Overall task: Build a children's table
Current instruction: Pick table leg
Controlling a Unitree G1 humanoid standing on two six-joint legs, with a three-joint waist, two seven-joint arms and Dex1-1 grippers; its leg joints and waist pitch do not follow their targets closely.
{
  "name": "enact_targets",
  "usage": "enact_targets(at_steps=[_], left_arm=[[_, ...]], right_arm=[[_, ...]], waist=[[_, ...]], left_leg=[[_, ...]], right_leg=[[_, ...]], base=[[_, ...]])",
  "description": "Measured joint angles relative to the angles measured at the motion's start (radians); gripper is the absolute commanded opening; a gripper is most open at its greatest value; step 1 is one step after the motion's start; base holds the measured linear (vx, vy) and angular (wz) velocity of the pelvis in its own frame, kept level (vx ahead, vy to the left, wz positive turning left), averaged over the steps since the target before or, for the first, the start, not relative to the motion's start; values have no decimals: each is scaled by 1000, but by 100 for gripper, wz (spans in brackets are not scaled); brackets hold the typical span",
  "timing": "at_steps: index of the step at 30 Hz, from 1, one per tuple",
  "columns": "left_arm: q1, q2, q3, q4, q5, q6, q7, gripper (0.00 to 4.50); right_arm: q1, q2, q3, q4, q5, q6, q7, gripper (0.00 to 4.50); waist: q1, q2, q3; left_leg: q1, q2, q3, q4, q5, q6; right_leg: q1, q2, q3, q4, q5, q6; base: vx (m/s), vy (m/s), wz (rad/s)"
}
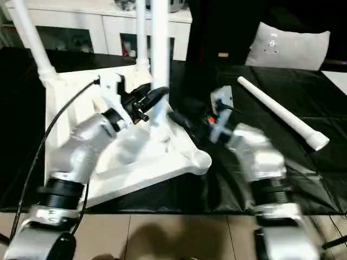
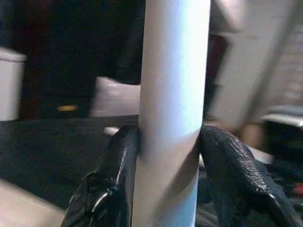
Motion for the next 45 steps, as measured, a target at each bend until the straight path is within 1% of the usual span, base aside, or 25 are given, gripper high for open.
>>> enact_targets(at_steps=[2, 5, 7, 10, 11, 12, 14, 16, 17, 20, 23, 27, 29, 30, 31, 35, 38, 39, 40, 42, 44, 45], left_arm=[[0, 18, -15, -18, -24, 20, -68, 184], [0, 29, -27, -23, -46, 41, -129, 184], [0, 33, -44, -31, -59, 60, -157, 184], [1, 35, -57, -56, -80, 81, -187, 184], [1, 35, -59, -60, -82, 81, -194, 184], [1, 34, -62, -61, -83, 83, -197, 184], [1, 30, -65, -61, -83, 86, -203, 183], [1, 27, -68, -61, -83, 87, -206, 182], [1, 27, -71, -61, -83, 88, -206, 182], [1, 26, -73, -61, -85, 90, -207, 182], [2, 23, -74, -61, -85, 92, -206, 182], [3, 22, -71, -61, -84, 88, -198, 182], [3, 22, -71, -61, -84, 87, -197, 180], [4, 21, -71, -61, -84, 87, -196, 171], [4, 21, -71, -61, -83, 86, -195, 144], [10, 18, -68, -61, -83, 81, -185, 137], [28, 12, -63, -69, -83, 81, -171, 99], [33, 12, -60, -73, -83, 81, -165, 99], [37, 12, -58, -79, -82, 81, -157, 121], [42, 3, -52, -88, -70, 75, -116, 130], [42, -4, -51, -91, -55, 61, -83, 136], [46, -9, -50, -97, -42, 53, -62, 147]], right_arm=[[-1, -17, 19, 0, 0, 16, 40, 394], [-7, -20, 25, 0, 1, 39, 78, 394], [-12, -20, 29, 0, 3, 55, 100, 367], [-17, -21, 38, -11, 22, 95, 132, 354], [-16, -22, 43, -21, 30, 115, 145, 342], [-16, -23, 54, -37, 40, 138, 163, 319], [-14, -23, 65, -54, 46, 163, 183, 314], [-7, -22, 68, -65, 46, 170, 184, 303], [-6, -21, 70, -65, 46, 172, 185, 278], [-6, -20, 74, -66, 46, 174, 185, 263], [-6, -19, 74, -72, 46, 185, 185, 227], [-2, -19, 74, -80, 46, 194, 183, 203], [5, -18, 74, -80, 46, 195, 183, 198], [12, -18, 74, -80, 46, 195, 182, 196], [16, -17, 75, -80, 46, 195, 182, 194], [25, -5, 74, -80, 44, 195, 151, 193], [29, 4, 74, -80, 35, 191, 127, 193], [30, 10, 73, -80, 26, 183, 111, 193], [30, 16, 73, -79, 19, 174, 94, 193], [29, 45, 61, -71, -15, 119, 20, 193], [25, 69, 59, -61, -40, 91, -39, 193], [23, 80, 58, -54, -56, 71, -73, 193]], waist=[[3, 0, 0], [6, 0, 0], [7, -1, 0], [7, -1, 0], [7, -1, 0], [7, -1, 0], [7, -1, 0], [7, -1, 0], [7, -1, 0], [7, -1, 0], [7, -1, 0], [7, -1, 0], [7, -1, 0], [8, -1, 0], [8, -1, 0], [7, -1, 0], [7, -1, 0], [6, -1, 0], [5, -1, 0], [6, -1, 0], [6, -1, 0], [6, -1, 0]], left_leg=[[0, 0, 0, 0, 0, 0], [0, 0, 0, 1, 0, 0], [0, 0, 0, 2, 0, 0], [0, 0, 0, 2, 0, 0], [0, 0, 0, 2, 0, 0], [0, 0, 0, 2, 0, 0], [0, 0, 0, 2, 0, 0], [0, 0, 0, 2, 0, 0], [0, 0, 0, 2, 0, 0], [0, 0, 0, 2, 0, 0], [0, 0, -1, 2, 0, 0], [0, 0, -1, 2, 0, 0], [0, 0, -1, 2, 0, 0], [0, 0, -1, 2, 0, 0], [0, 0, -1, 2, 0, 0], [1, 0, -1, 2, 0, 0], [1, 0, -1, 2, 0, 0], [1, 0, -1, 2, 0, 0], [1, 0, -1, 2, 0, 0], [1, 1, -1, 2, 0, -1], [1, 1, -1, 2, 0, -1], [1, 1, -1, 2, 0, -1]], right_leg=[[0, 0, 0, 0, 0, 0], [1, 0, 0, 0, 0, 0], [1, 0, 0, 0, 0, 0], [1, 0, 0, 0, 0, 0], [1, 0, 0, 0, 0, 0], [1, 0, 0, 1, 0, 0], [1, 0, 0, 1, 0, 0], [1, 0, 0, 1, 0, 0], [1, 0, 0, 1, 0, 0], [1, 0, 0, 1, 0, 1], [1, 0, 0, 1, 0, 1], [1, 0, 0, 1, 0, 0], [1, 0, 0, 1, 0, 0], [1, 0, 0, 1, 0, 0], [1, 0, 0, 1, 0, 0], [1, 0, 0, 1, 0, 0], [1, 0, 0, 1, 0, 0], [1, 0, 0, 1, 0, 0], [1, 0, 0, 1, 0, 0], [1, 0, 0, 1, 0, 1], [1, 0, 0, 1, -1, 2], [1, 0, 0, 1, -1, 2]], base=[[0, 0, 0], [0, 0, 0], [0, 0, 0], [0, 0, 0], [0, 0, 0], [0, 0, 0], [0, 0, 0], [0, 0, 0], [0, 0, 0], [0, 0, 0], [0, 0, 0], [0, 0, 0], [0, 0, 0], [0, 0, 0], [0, 0, 0], [0, 0, 0], [0, 0, 0], [0, 0, 0], [0, 0, 0], [0, 0, 0], [0, 0, 0], [0, 0, 0]])
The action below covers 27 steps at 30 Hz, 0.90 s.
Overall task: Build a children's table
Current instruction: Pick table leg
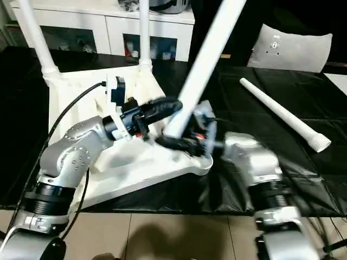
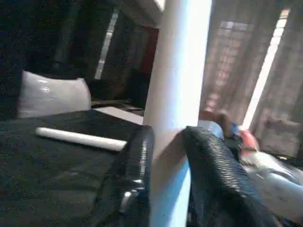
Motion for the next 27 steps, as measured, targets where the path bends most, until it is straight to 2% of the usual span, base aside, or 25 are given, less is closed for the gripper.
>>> enact_targets(at_steps=[1, 2, 3, 4, 5, 7, 8, 9, 16, 19, 23, 26, 27], left_arm=[[6, -11, 3, -8, 12, -12, 25, 147], [8, -19, 3, -11, 19, -17, 39, 170], [16, -28, 2, -19, 42, -35, 72, 174], [21, -45, -4, -23, 82, -59, 120, 174], [23, -69, -9, -23, 120, -84, 175, 199], [23, -83, -24, -24, 165, -113, 227, 199], [23, -92, -27, -24, 184, -129, 252, 218], [23, -108, -36, -22, 213, -154, 285, 218], [23, -111, -63, -12, 298, -224, 351, 263], [25, -116, -63, -2, 304, -229, 354, 293], [40, -129, -55, -4, 268, -224, 329, 332], [47, -132, -59, -10, 242, -214, 303, 340], [49, -137, -59, -13, 231, -213, 296, 365]], right_arm=[[-6, 15, -2, 13, -14, -19, -38, 193], [-8, 23, -2, 18, -22, -28, -58, 193], [-10, 35, -3, 26, -38, -50, -98, 193], [-13, 54, -7, 36, -58, -74, -152, 193], [-18, 77, -20, 51, -74, -95, -211, 193], [-19, 93, -26, 59, -84, -110, -263, 193], [-19, 100, -30, 59, -90, -113, -282, 193], [-19, 123, -40, 59, -97, -121, -311, 193], [-18, 172, -52, 66, -120, -159, -406, 193], [-12, 176, -52, 72, -123, -163, -413, 193], [-12, 177, -50, 72, -132, -171, -411, 193], [-12, 174, -21, 70, -151, -171, -397, 193], [-12, 174, -7, 69, -158, -170, -387, 193]], waist=[[0, 0, 0], [0, 0, 0], [0, 0, 0], [0, -1, 0], [0, -2, 0], [0, -2, 0], [0, -3, 0], [-2, -4, 0], [-6, -5, 0], [-6, -5, 0], [-7, -6, 0], [-9, -6, 0], [-10, -6, 0]], left_leg=[[0, 0, 0, 0, 0, 0], [0, 0, 0, 0, 0, 0], [0, 0, 0, 0, 0, 0], [0, 0, 0, 0, 0, 0], [-1, 0, 0, 0, 0, 0], [0, 0, 0, 0, 0, 0], [-1, 0, 0, 0, 0, 0], [-1, 0, 0, 0, 0, 0], [0, 0, 0, 0, 0, 0], [-1, 0, 0, 0, 0, 0], [-1, 0, 0, 0, 0, 0], [0, 0, 0, 0, 0, 0], [0, 0, 0, 0, 0, 0]], right_leg=[[0, 0, 0, 0, 0, 0], [0, 0, 0, 0, 0, 0], [0, 0, 0, 0, 0, 0], [0, 0, 0, 0, 0, 0], [0, 0, 0, 0, 0, 0], [0, 0, 0, 0, -1, 2], [0, 0, 0, 0, -1, 2], [0, 0, 0, -1, -1, 2], [0, 0, 0, 0, -1, 3], [0, 0, 0, -1, -1, 3], [-1, 0, 0, 0, -1, 2], [-1, 0, 0, 0, -1, 3], [0, 0, 0, 0, -1, 3]], base=[[0, 0, 0], [0, 0, 0], [0, 0, 0], [0, 0, 0], [0, 0, 0], [0, 0, 0], [0, 0, 0], [0, 0, 0], [0, 0, 0], [0, 0, 0], [0, 0, 0], [0, 0, 0], [0, 0, 0]])
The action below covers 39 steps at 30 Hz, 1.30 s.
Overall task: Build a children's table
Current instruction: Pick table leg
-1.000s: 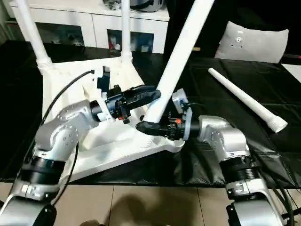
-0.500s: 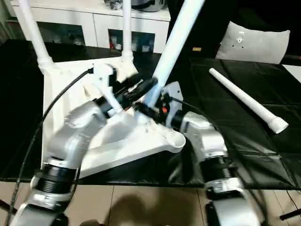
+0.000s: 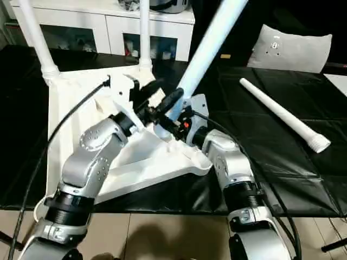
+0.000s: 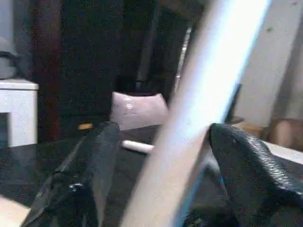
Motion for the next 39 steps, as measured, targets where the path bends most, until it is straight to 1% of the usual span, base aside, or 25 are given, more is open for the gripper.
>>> enact_targets(at_steps=[1, 2, 4, 9, 13, 16, 18, 20, 23, 27, 31, 32, 34, 37, 39], left_arm=[[0, 0, 2, -8, -8, 0, -5, 365], [0, -1, 0, -14, -18, 4, -13, 375], [1, -1, -2, -19, -26, 6, -17, 384], [9, 7, -3, -20, -23, 17, -30, 389], [3, 5, -4, -11, 2, 7, 3, 389], [-5, -5, 0, 6, 3, -5, 32, 389], [-28, -19, 30, 32, 11, -21, 81, 389], [-39, -19, 59, 44, 15, -30, 115, 389], [-45, -15, 80, 58, 21, -39, 149, 389], [-59, -4, 93, 74, 24, -41, 166, 389], [-59, -10, 96, 75, 21, -41, 165, 389], [-59, -14, 96, 74, 16, -38, 163, 371], [-58, -20, 98, 73, 6, -34, 161, 353], [-57, -46, 107, 73, -19, -24, 166, 348], [-57, -52, 110, 73, -26, -24, 174, 318]], right_arm=[[1, 3, 10, 1, -1, 1, 9, 193], [1, 5, 27, 0, -3, 1, 21, 193], [1, 2, 43, -6, -4, 1, 38, 193], [1, -10, 59, -8, -23, 1, 75, 193], [1, -14, 60, -7, -24, 1, 72, 193], [1, -15, 55, -7, -22, 8, 70, 193], [1, -13, 57, -11, -22, 9, 78, 193], [1, -10, 57, -18, -21, 8, 86, 193], [1, -14, 57, -17, -21, 8, 88, 192], [1, -17, 57, -17, -21, 8, 89, 192], [1, -17, 55, -17, -21, 8, 89, 192], [1, -17, 55, -17, -21, 8, 89, 192], [1, -17, 55, -17, -21, 6, 88, 192], [1, -17, 53, -17, -22, 1, 76, 192], [0, -16, 50, -17, -22, -3, 73, 192]], waist=[[-2, -1, 1], [-4, -2, 1], [-5, -3, 1], [-4, -7, 1], [-4, -7, 1], [-5, -7, 1], [-6, -8, 1], [-11, -8, 1], [-11, -8, 1], [-10, -9, 1], [-9, -9, 1], [-9, -9, 1], [-9, -9, 1], [-8, -9, 1], [-9, -9, 1]], left_leg=[[0, 0, 0, 0, 0, 0], [0, 0, 0, 0, 0, 0], [0, 0, 0, 0, 0, 0], [0, 0, 0, 0, 0, 0], [0, 0, -1, 0, 0, 0], [0, 0, 0, 0, 0, 0], [0, 0, -1, 0, 0, 0], [0, 0, -1, 0, 0, 0], [0, 0, -1, 0, 0, 0], [0, 0, -1, 0, 0, 0], [0, 0, -1, 0, 0, 0], [0, 0, -1, 0, 0, 0], [0, 0, -1, 0, 0, 0], [0, 0, -1, 0, 0, 0], [0, 0, -1, 0, 0, 0]], right_leg=[[0, 0, 0, 0, 0, 0], [0, 0, 0, 0, 0, 0], [0, 0, 0, 0, 0, 0], [0, 0, 0, 0, 0, 0], [0, 0, 0, 0, 0, 0], [0, 0, 0, 0, 0, 0], [0, 0, 0, 0, 0, 0], [0, 0, 0, 0, 0, 0], [0, 0, 0, 0, 0, 0], [0, 0, 0, 0, 0, 0], [0, 0, 0, 0, 0, 0], [0, 0, 0, 0, 0, 0], [0, 0, 0, 0, 0, 0], [0, 0, 0, 0, 0, 0], [0, 0, 0, 0, 0, 0]], base=[[0, 0, 0], [0, 0, 0], [0, 0, 0], [0, 0, 0], [0, 0, 0], [0, 0, 0], [0, 0, 0], [0, 0, 0], [0, 0, 0], [0, 0, 0], [0, 0, 0], [0, 0, 0], [0, 0, 0], [0, 0, 0], [0, 0, 0]])
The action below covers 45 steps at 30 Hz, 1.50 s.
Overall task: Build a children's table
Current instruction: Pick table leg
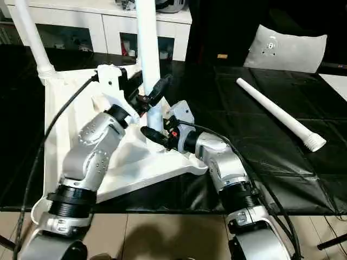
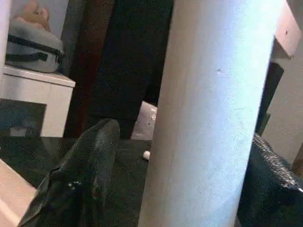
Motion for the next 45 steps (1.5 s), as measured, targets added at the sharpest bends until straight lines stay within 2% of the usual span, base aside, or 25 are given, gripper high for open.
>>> enact_targets(at_steps=[4, 5, 8, 15, 25, 26, 27, 33, 35, 38, 42, 44, 45], left_arm=[[-1, -6, 0, 0, -3, 0, 2, 303], [-1, -8, 0, 0, -3, 0, 3, 275], [-1, -8, -1, 0, -2, 0, 3, 266], [-6, -3, 1, 9, 1, -2, 9, 202], [-13, 2, 6, 15, 6, -12, 9, 184], [-15, 5, 6, 15, 6, -12, 8, 184], [-15, 9, 6, 15, 3, -12, 5, 184], [-15, 54, 28, 18, -78, 63, -91, 182], [-15, 86, 33, 16, -126, 117, -157, 182], [-15, 129, 29, 13, -165, 173, -236, 182], [-20, 187, 42, -13, -268, 285, -366, 182], [-38, 200, 45, -15, -309, 325, -401, 182], [-53, 205, 50, -18, -334, 347, -419, 181]], right_arm=[[0, 0, -2, 1, -1, 0, -3, 192], [0, 0, -2, 1, -1, 0, -3, 192], [-1, 1, -2, 3, -2, 0, -9, 192], [-3, 5, -2, 12, -5, -1, -20, 192], [-18, 8, -3, 22, -4, -1, -20, 192], [-19, 8, -5, 21, -1, -1, -19, 248], [-19, 9, -9, 22, 6, 3, -18, 262], [-20, -9, -122, -51, 182, 90, 82, 304], [-20, -49, -147, -89, 242, 146, 138, 323], [-20, -110, -182, -116, 290, 203, 190, 340], [-11, -221, -203, -149, 354, 322, 305, 376], [-3, -249, -203, -171, 372, 356, 341, 384], [4, -260, -202, -184, 381, 375, 353, 401]], waist=[[-1, 0, 0], [-1, 0, 0], [-1, 0, 0], [-2, 0, 0], [-1, 0, 0], [-1, 0, 0], [-1, 0, 0], [2, 0, 0], [7, 0, 0], [15, 0, 0], [22, 0, 0], [23, 1, 0], [23, 1, 0]], left_leg=[[0, 0, 0, 0, 0, 0], [0, 0, 0, 0, 0, 0], [0, 0, 0, 0, 0, 0], [0, 0, 0, 0, 0, 0], [0, 0, 0, 0, 0, 0], [0, 0, 0, 0, 0, 0], [0, 0, 0, 0, 0, 0], [0, 0, 0, 0, 0, 0], [0, 0, 0, 0, 0, 0], [1, 0, 0, 0, 0, 0], [1, 0, 1, 1, 0, 0], [1, 0, 1, 1, 0, 0], [1, 0, 1, 1, 0, 0]], right_leg=[[0, 0, 0, 0, 0, 0], [0, 0, 0, 0, 0, 0], [0, 0, 0, 0, 0, 0], [0, 0, 0, 0, 0, 0], [0, 0, 0, 0, 0, 0], [0, 0, 0, 0, 0, 0], [0, 0, 0, 0, 0, 0], [0, 0, 0, 0, 2, -4], [0, 0, 0, 0, 3, -4], [0, 0, 0, 0, 3, -5], [0, 0, 0, 1, 3, -5], [1, 0, 0, 1, 3, -5], [1, 0, 0, 1, 3, -6]], base=[[0, 0, 0], [0, 0, 0], [0, 0, 0], [0, 0, 0], [0, 0, 0], [0, 0, 0], [0, 0, 0], [0, 0, 0], [0, 0, 0], [0, 0, 0], [0, 0, 0], [0, 0, 0], [0, 0, 0]])
